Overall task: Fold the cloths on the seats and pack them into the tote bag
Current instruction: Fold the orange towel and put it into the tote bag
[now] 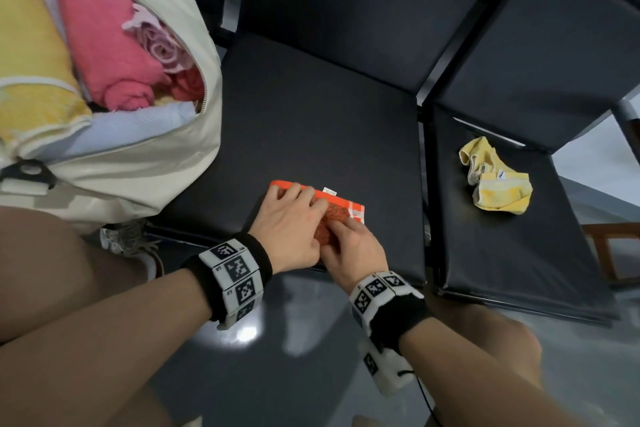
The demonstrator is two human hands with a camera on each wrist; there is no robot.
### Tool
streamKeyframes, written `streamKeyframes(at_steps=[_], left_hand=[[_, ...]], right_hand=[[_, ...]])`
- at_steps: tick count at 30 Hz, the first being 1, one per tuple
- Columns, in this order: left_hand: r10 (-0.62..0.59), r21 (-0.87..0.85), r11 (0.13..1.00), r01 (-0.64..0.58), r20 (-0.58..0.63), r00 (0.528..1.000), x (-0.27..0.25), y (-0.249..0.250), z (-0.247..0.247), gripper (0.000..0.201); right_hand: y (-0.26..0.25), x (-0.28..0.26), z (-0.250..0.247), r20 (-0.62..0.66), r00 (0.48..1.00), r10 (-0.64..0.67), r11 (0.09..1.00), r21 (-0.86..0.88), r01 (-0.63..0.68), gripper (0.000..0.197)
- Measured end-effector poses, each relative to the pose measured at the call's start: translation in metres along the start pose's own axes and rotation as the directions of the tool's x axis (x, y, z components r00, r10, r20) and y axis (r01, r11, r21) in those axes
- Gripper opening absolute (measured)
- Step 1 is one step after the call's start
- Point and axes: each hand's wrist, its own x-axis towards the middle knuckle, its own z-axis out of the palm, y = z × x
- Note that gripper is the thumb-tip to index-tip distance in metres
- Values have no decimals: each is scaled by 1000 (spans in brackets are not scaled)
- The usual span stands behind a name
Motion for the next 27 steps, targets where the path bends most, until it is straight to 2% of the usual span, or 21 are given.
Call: streamKeyframes(at_steps=[3, 7, 9, 11, 14, 16, 18, 20, 24, 27], left_hand=[[35, 56, 998, -36, 22, 999, -2, -2, 1, 52], [33, 102, 994, -42, 92, 995, 2, -2, 2, 54], [10, 81, 997, -19, 109, 994, 4, -1, 0, 51], [-13, 58, 998, 6, 131, 991, 4, -1, 0, 53], [-53, 4, 999, 53, 158, 986, 3, -2, 1, 46], [-73, -21, 997, 77, 149, 986, 3, -3, -1, 32], [-100, -14, 995, 103, 121, 988, 4, -5, -3, 16], [-131, -7, 991, 133, 97, 987, 6, -5, -2, 12], [-128, 59, 990, 125, 46, 991, 10, -6, 3, 37], [-107, 20, 994, 108, -63, 992, 9, -8, 1, 39]], right_hand=[[-4, 9, -9, 88, 992, 88, 996, 17, -90, 26], [-4, 17, -13, 175, 978, 116, 989, 67, -129, 34], [-2, 14, -9, 140, 987, 81, 993, 69, -92, 42], [2, 7, -2, 49, 999, 22, 999, 23, -23, 57], [13, -3, 1, -142, 989, -43, 999, -13, 41, 50], [14, -8, -3, -224, 969, -102, 995, -32, 98, 45], [9, -13, -4, -224, 959, -173, 985, -56, 164, 45], [6, -17, 0, -184, 963, -198, 980, -63, 190, 50], [9, -17, 11, -139, 971, -194, 981, -50, 189, 55], [10, -12, 11, -124, 976, -181, 983, -60, 174, 57]])
